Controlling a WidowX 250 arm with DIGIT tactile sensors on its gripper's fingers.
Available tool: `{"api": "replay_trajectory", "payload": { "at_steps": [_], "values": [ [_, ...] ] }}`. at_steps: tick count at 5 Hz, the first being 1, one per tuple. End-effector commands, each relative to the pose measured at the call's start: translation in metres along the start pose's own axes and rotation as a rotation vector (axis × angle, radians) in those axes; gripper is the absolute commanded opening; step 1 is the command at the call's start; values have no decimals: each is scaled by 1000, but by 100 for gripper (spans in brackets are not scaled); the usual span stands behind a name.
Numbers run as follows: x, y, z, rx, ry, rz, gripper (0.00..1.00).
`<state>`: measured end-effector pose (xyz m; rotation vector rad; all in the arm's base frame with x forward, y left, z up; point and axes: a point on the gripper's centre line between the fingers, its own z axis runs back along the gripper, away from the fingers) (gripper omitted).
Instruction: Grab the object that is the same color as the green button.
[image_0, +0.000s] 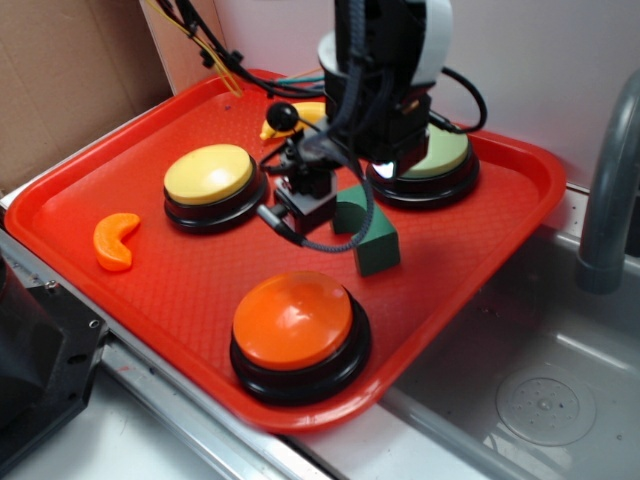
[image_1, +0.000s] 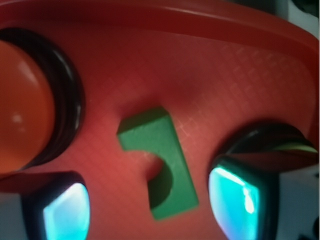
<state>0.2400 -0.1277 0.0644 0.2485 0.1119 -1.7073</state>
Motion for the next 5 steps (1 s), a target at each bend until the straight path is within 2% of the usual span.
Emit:
{"api": "replay_trajectory", "payload": {
  "at_steps": [1,2,3,5],
  "values": [
    [1,10,-18,-22,-57,-77,100],
    [0,9,-29,-61,-66,-93,100],
    [8,6,-34,-79,-69,-120,0],
    [-5,8,-29,-116,-92,68,0]
  ]
}}
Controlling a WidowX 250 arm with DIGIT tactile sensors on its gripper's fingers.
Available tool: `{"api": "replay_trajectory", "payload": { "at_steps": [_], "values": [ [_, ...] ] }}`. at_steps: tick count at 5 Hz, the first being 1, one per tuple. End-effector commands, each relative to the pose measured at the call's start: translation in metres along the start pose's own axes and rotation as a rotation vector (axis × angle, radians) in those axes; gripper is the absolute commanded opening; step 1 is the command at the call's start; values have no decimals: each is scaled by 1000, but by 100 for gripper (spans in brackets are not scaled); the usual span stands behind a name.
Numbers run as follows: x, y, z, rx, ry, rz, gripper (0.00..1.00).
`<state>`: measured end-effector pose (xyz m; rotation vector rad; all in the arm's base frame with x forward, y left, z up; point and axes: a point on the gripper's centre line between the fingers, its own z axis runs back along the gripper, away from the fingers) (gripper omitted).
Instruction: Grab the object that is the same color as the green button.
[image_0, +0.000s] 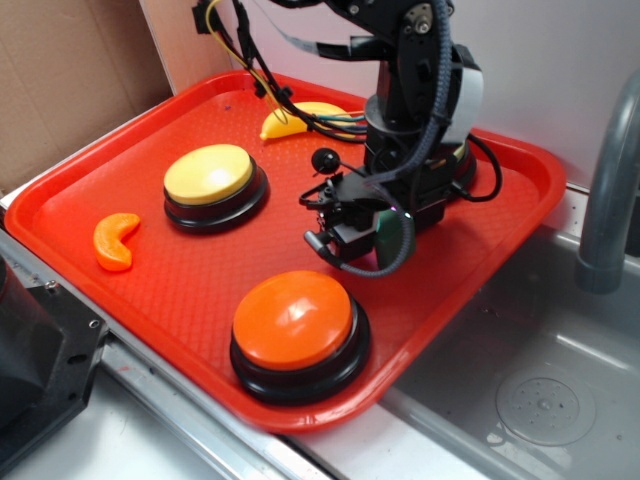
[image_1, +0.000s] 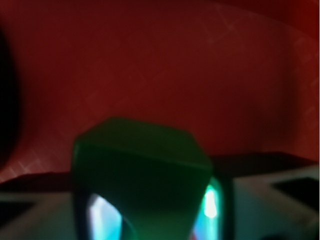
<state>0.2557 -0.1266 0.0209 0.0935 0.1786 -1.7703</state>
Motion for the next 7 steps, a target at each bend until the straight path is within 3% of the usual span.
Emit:
{"api": "replay_trajectory", "payload": {
  "at_steps": [1,5,6,7],
  "values": [
    [-32,-17,46,95,-100,395,0],
    [-94,-67,147,-44,-65,1386,0],
    [-93,-79,164,-15,-80,1643,0],
    [-90,-84,174,14,-53,1898,0]
  ]
}}
